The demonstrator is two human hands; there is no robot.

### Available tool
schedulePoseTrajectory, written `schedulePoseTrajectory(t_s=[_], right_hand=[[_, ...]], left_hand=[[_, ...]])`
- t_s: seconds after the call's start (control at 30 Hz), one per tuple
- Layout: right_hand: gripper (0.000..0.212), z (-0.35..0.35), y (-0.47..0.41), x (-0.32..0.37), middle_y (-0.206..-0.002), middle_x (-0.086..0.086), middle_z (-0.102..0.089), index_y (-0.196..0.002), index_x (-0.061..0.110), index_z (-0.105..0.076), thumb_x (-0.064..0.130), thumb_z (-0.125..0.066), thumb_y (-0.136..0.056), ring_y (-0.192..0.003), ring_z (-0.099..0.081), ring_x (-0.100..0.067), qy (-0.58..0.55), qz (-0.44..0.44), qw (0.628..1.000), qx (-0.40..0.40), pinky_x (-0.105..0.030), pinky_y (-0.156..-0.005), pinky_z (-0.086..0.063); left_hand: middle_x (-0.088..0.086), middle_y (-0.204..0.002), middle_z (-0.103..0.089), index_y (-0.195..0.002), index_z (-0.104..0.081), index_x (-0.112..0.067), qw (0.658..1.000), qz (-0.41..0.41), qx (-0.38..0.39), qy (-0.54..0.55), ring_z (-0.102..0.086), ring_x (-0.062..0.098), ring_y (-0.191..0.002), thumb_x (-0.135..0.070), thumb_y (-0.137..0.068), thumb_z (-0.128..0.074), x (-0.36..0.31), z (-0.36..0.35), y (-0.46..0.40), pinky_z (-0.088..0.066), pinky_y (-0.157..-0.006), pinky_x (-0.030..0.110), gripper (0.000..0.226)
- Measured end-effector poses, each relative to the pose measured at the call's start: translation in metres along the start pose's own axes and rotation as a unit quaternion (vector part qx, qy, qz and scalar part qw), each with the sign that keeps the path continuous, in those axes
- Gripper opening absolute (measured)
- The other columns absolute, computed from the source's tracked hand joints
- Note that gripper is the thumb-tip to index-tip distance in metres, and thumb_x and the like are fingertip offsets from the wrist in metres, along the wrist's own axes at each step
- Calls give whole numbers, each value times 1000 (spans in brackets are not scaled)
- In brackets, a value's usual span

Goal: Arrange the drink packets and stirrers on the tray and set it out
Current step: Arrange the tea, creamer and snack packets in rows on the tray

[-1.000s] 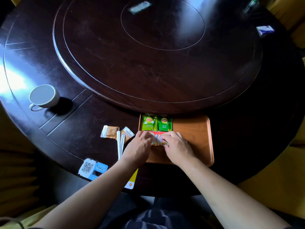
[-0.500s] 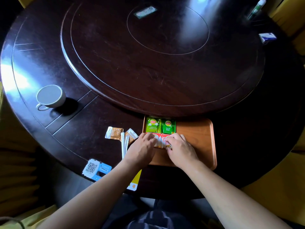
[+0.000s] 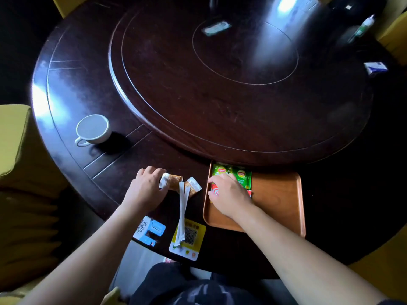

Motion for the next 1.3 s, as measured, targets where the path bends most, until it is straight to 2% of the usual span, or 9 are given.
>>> schedulePoseTrajectory(t_s=[0.13,0.33,0.43,0.63,0.8,0.93,1.07,1.17,1.3], right_hand=[[44,-11,-18,24,-128,-4,-55,-133,18,-53,24,-62,-91,-129,-38,-27,30,11,999,30,-46,-99,-44],[45,-30,-38,45,-125,-6,-54,-130,14,-53,30,-63,-89,-128,-37,-30,104,28,993,47,-47,-102,-42],[41,-36,-45,49,-122,-8,-57,-127,12,-54,30,-61,-91,-125,-40,-31,126,21,990,65,-48,-101,-41],[29,-38,-52,48,-113,-5,-62,-116,19,-62,29,-66,-90,-118,-46,-27,58,-24,995,72,-46,-94,-48],[10,-31,-56,44,-91,2,-66,-90,25,-65,21,-71,-83,-91,-61,-23,-59,-86,992,74,-39,-77,-53],[5,-24,-55,39,-95,-1,-67,-91,22,-68,22,-70,-86,-87,-62,-24,-113,-118,985,46,-32,-69,-46],[4,-14,-46,32,-90,2,-63,-92,24,-65,24,-61,-93,-82,-60,-21,-160,-126,979,13,-30,-64,-41],[7,-5,-36,22,-87,3,-67,-86,28,-63,25,-59,-92,-78,-63,-23,-201,-122,972,-14,-34,-64,-50],[12,9,-22,9,-93,5,-69,-88,31,-65,22,-59,-91,-82,-63,-20,-230,-118,964,-56,-33,-70,-51]], left_hand=[[6,-124,-57,-136,-54,-28,999,16,20,-20,-50,31,-113,-49,-84,-63,9,-1,-5,-54,-83,49,56],[3,-126,-53,-128,-59,-32,998,-9,32,-48,-45,29,-117,-51,-87,-60,5,-3,-10,-50,-85,49,45],[3,-122,-56,-118,-59,-26,999,-4,30,-12,-47,28,-112,-45,-84,-66,5,-2,-14,-51,-82,48,39],[-4,-90,-65,-94,-63,-25,987,36,10,153,-53,20,-91,-23,-86,-64,14,0,-13,-49,-75,37,8],[-6,-83,-68,-88,-70,-25,956,126,-18,265,-60,14,-77,-23,-79,-77,25,5,-8,-42,-69,25,12],[-6,-80,-72,-88,-73,-24,928,165,-31,334,-61,8,-66,-20,-82,-75,27,12,-4,-45,-61,20,7],[-5,-77,-71,-91,-75,-21,893,165,-67,414,-60,-1,-58,-14,-86,-72,16,23,-1,-43,-55,10,9],[0,-79,-69,-96,-75,-12,865,148,-71,474,-61,-6,-52,-7,-89,-69,0,32,-1,-44,-48,7,10],[7,-85,-72,-92,-76,-21,846,112,-47,518,-67,9,-68,-9,-90,-70,-23,37,-5,-57,-59,18,14]])
Point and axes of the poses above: each hand's wrist, its own y-axis away from the middle knuckle, its own z-axis out of the back of the hand, x = y × z, the point moved 2 cm from there along -y, towards the middle knuckle
